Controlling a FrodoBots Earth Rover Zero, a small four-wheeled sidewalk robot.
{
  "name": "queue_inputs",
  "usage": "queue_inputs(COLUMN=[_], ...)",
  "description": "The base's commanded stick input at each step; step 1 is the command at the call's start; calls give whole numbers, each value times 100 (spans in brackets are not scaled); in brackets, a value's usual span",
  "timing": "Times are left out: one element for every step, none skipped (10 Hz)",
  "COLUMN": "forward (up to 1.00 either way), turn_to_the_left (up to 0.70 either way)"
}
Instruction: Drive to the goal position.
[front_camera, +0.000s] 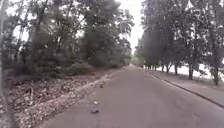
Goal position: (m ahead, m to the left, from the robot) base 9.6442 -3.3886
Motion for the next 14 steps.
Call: queue_inputs(forward=[70,70,70,70,70,70,70,70,70,70,70,70,70,70], turn_to_the_left=[0,0,0,0,0,0,-8,-19,-5,0,0,0,0,0])
